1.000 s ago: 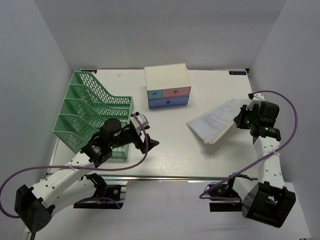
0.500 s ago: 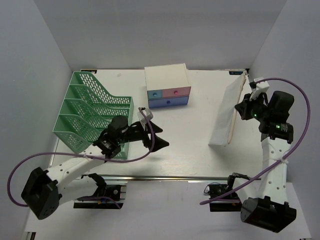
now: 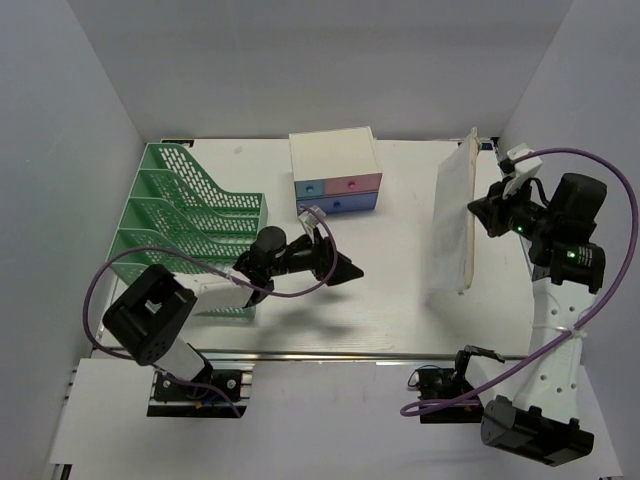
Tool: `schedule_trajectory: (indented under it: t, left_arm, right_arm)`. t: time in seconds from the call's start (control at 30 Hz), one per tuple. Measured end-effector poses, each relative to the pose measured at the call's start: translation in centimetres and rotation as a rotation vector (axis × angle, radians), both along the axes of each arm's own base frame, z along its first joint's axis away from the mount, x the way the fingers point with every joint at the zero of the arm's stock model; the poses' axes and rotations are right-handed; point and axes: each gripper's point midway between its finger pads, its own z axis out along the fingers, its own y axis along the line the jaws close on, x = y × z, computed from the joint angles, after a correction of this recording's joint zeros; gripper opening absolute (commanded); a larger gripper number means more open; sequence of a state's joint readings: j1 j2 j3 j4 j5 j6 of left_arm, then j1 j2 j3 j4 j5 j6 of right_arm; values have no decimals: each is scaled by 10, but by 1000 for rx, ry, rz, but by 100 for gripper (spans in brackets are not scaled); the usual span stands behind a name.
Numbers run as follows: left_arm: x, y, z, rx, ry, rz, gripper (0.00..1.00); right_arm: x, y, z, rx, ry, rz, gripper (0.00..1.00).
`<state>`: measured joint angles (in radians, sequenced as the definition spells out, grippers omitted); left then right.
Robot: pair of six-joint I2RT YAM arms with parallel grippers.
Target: Organize the desk
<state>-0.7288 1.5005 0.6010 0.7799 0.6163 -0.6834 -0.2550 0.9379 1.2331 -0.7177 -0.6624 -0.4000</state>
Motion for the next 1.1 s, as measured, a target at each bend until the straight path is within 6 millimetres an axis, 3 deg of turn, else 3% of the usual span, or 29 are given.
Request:
schedule_trajectory:
  t: [0.23,0.47,0.63,0.8,1.1]
  left_arm:
    - [27,-21,17,-124,31,46,98]
    - [59,-50,13,-233,90,67,98]
    - [77,-69,32,-298,54,59,98]
    - [81,-77,52,-375,54,30,98]
    - [91,-92,13,-371,278,9,98]
  right_arm:
    - [-13,23,35,46,-62,126,0]
    - [-30,45,73,99,-134,253,0]
    - [-49,60,95,138,-167,328,0]
    - [-67,70,103,174,-173,371,0]
    - [-82,79,109,228,-156,408,0]
